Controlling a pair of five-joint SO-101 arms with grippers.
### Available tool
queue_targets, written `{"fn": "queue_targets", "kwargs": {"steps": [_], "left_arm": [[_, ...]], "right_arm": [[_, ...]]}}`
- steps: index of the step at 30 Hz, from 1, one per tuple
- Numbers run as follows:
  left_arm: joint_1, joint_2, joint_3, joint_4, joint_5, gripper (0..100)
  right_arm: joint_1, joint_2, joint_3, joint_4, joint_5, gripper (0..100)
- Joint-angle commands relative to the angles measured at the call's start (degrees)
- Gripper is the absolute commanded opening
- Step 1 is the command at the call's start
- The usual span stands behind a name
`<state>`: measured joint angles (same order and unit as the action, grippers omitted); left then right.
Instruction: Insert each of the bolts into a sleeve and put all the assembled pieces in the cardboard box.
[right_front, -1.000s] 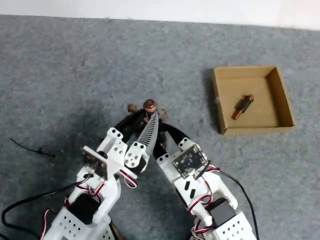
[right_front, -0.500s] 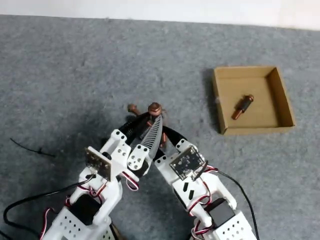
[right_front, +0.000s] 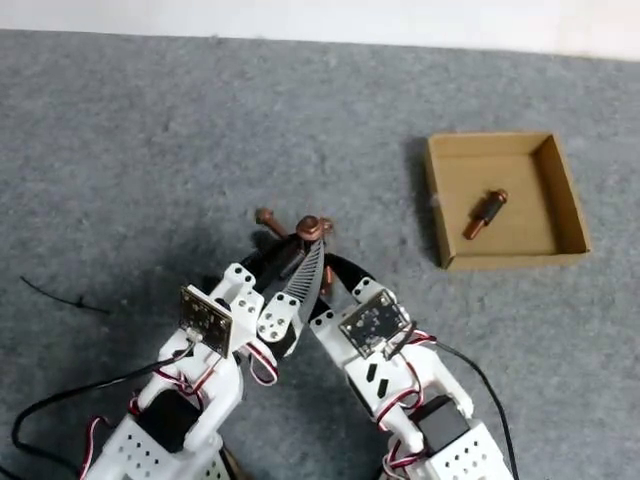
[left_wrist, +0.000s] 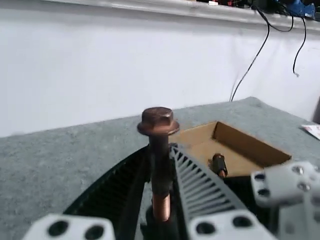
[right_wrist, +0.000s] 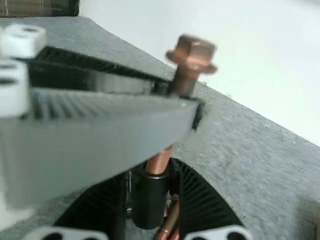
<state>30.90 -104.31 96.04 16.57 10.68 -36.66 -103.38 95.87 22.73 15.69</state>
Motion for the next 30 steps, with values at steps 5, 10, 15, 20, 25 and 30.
{"fn": "queue_targets", "kwargs": {"steps": [5, 10, 15, 20, 25, 30], "left_arm": [[0.8, 0.0, 1.1, 6.8, 0.3, 1], [0.5, 0.0, 1.1, 7.3, 0.0, 1], [0.5, -0.1, 1.1, 7.1, -0.1, 1], [0.4, 0.0, 1.1, 7.4, 0.0, 15], [0.4, 0.0, 1.1, 8.4, 0.3, 27], [0.4, -0.4, 1.1, 8.4, 0.3, 26]], "right_arm": [[2.6, -1.4, 6.0, -0.1, 0.2, 0.5], [2.6, -1.4, 6.2, -0.2, 0.2, 0.5], [2.6, -1.4, 6.3, -0.3, 0.2, 0.5], [2.7, -1.4, 6.3, -0.3, 0.2, 0.5], [2.7, -1.4, 6.4, -0.3, 0.3, 0.5], [2.7, -1.4, 6.4, -0.3, 0.3, 0.5]]}}
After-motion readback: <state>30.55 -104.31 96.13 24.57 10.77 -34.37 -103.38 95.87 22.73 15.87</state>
